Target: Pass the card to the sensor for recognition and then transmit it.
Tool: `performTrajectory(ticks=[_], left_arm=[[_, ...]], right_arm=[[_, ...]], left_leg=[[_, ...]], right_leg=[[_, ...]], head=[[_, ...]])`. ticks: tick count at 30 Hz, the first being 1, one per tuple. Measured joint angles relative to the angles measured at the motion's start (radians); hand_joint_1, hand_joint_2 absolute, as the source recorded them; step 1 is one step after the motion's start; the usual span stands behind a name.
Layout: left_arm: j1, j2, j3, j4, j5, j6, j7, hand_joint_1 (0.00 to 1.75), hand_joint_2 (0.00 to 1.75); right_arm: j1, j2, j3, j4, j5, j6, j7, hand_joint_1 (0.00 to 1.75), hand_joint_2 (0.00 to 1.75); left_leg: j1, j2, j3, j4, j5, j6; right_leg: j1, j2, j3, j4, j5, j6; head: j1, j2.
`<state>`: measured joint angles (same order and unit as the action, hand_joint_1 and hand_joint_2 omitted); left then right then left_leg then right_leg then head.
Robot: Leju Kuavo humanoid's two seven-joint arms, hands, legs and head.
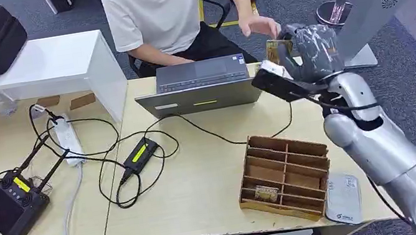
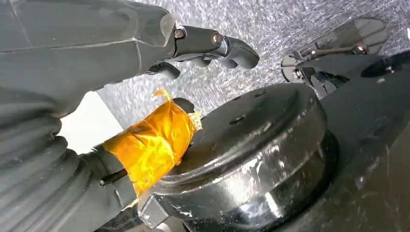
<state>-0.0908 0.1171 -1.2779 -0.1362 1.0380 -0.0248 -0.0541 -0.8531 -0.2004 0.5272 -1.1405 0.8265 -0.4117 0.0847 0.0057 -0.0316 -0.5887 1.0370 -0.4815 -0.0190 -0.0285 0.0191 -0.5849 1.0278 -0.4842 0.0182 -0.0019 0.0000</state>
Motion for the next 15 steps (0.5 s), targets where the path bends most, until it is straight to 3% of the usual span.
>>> performTrajectory(ticks=[5,12,13,15], left_arm=[[-0.012,0.002,-0.041,0.0,-0.03,-0.008,-0.002,0.0,1.75],[-0.017,0.004,-0.072,0.0,-0.029,-0.01,-0.002,0.0,1.75],[-0.017,0.005,-0.074,0.0,-0.027,-0.011,-0.002,0.0,1.75],[-0.016,0.005,-0.077,0.0,-0.026,-0.015,-0.001,0.0,1.75]], right_arm=[[-0.142,0.085,0.037,0.218,0.126,-0.117,0.019,1.75,1.75],[-0.209,0.152,0.054,0.381,0.131,-0.136,0.017,1.75,1.75],[-0.213,0.158,0.054,0.394,0.131,-0.136,0.014,0.0,1.75],[-0.217,0.17,0.055,0.418,0.131,-0.136,0.008,0.0,1.75]], left_leg=[[0.0,0.0,0.0,0.0,0.0,-0.001],[0.0,0.0,0.0,0.0,0.0,-0.001],[0.0,0.0,0.0,0.0,0.0,-0.001],[0.0,0.0,0.0,0.0,0.0,-0.001]], right_leg=[[0.0,0.0,0.0,0.0,0.0,0.0],[0.0,0.0,0.0,0.0,0.0,0.0],[0.0,0.0,0.0,0.0,0.0,0.0],[0.0,0.0,0.0,0.0,0.0,0.0]], head=[[0.0,0.0],[0.0,0.0],[0.0,0.0],[0.0,0.0]])
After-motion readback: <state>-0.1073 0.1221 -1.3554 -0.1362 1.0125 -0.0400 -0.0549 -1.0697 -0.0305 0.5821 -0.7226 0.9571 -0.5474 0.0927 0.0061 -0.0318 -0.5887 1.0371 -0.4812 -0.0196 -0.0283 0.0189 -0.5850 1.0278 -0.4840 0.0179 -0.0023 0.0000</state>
